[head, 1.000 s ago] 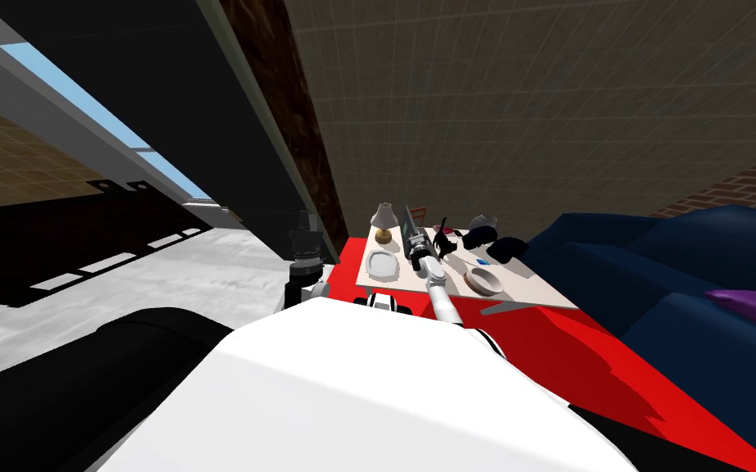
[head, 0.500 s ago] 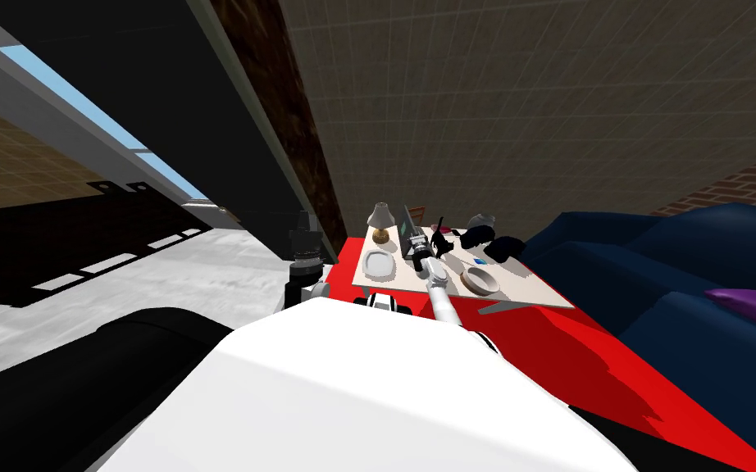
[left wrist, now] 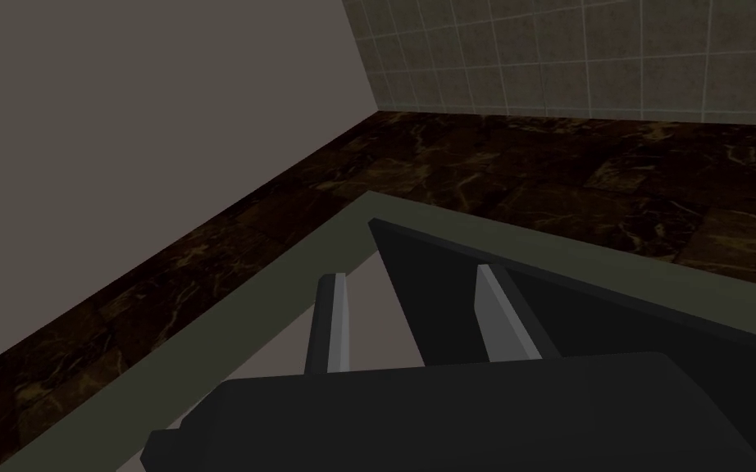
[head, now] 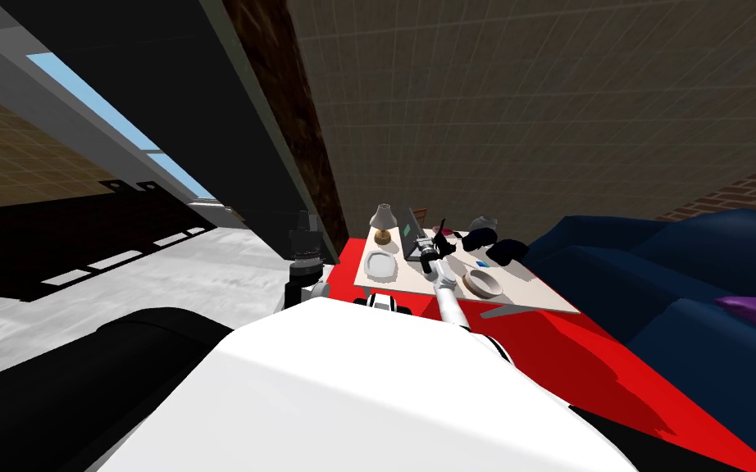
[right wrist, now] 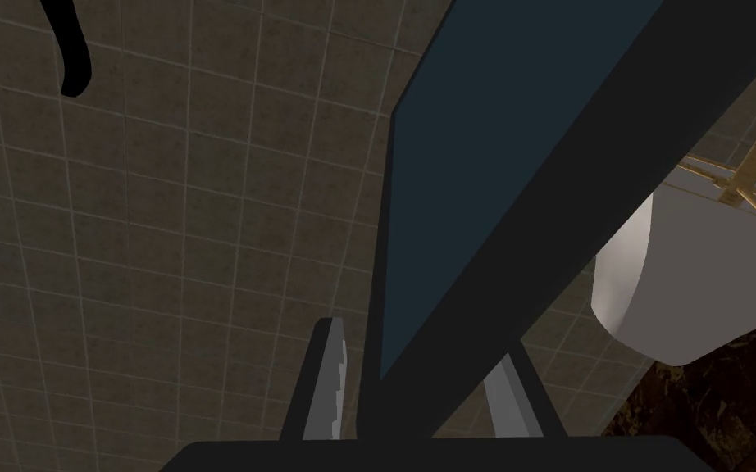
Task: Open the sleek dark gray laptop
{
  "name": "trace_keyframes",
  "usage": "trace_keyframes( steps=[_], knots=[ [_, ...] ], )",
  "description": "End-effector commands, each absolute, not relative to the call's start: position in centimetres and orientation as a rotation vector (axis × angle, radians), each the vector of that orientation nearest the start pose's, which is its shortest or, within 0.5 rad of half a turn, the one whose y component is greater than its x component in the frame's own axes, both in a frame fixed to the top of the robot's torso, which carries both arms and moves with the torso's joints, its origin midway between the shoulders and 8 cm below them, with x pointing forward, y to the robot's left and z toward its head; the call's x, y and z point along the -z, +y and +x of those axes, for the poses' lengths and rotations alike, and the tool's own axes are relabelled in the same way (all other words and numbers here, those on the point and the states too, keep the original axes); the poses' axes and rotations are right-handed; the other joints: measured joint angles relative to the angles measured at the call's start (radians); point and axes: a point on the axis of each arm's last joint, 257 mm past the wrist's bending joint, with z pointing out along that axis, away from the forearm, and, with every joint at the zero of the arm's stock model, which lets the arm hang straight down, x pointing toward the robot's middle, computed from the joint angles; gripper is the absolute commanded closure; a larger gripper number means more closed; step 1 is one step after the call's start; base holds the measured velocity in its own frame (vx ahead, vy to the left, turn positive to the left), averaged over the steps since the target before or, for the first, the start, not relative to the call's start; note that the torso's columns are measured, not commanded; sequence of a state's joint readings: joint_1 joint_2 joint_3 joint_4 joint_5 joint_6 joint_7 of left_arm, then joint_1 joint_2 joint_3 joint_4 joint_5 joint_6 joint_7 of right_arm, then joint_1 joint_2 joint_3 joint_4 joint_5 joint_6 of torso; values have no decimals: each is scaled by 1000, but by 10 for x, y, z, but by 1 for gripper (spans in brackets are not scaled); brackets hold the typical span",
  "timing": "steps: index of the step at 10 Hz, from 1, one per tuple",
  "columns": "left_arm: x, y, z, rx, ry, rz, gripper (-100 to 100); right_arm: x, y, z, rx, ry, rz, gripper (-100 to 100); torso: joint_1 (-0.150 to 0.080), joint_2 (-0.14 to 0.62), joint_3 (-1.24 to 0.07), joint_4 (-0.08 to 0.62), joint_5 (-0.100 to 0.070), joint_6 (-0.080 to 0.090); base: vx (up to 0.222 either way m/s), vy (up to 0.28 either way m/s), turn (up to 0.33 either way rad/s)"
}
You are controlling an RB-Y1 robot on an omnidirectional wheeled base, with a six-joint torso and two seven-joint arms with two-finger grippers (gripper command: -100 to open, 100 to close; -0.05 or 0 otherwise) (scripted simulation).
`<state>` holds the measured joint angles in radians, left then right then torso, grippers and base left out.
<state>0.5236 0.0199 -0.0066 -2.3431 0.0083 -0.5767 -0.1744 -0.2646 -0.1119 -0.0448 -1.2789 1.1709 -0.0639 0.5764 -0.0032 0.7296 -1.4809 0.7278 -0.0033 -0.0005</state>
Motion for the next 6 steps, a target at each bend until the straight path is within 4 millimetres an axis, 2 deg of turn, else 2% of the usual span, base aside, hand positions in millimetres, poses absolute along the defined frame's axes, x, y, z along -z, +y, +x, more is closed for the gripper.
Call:
trace_keyframes(
  steps=[1,2,3,4,6],
  knots=[
    [-58,272,316,1168,576,-494,0,245,-252,604,138,1604,-254,100,-1,-2,-1,-2,-1,2,6,3,30],
    [-58,272,316,1168,576,-494,0,254,-277,600,115,1620,-211,100,-2,-3,-2,-2,-1,1,15,24,88],
    [-58,272,316,1168,576,-494,0,254,-276,600,112,1618,-213,100,-1,-6,-3,-5,-2,0,2,25,9],
    [-58,272,316,1168,576,-494,0,261,-300,595,86,1627,-170,100,0,-5,-3,-4,-2,0,10,45,63],
    [-58,272,316,1168,576,-494,0,261,-300,595,86,1627,-170,100,-4,-4,-3,-4,-3,2,1,7,5]
  ],
)
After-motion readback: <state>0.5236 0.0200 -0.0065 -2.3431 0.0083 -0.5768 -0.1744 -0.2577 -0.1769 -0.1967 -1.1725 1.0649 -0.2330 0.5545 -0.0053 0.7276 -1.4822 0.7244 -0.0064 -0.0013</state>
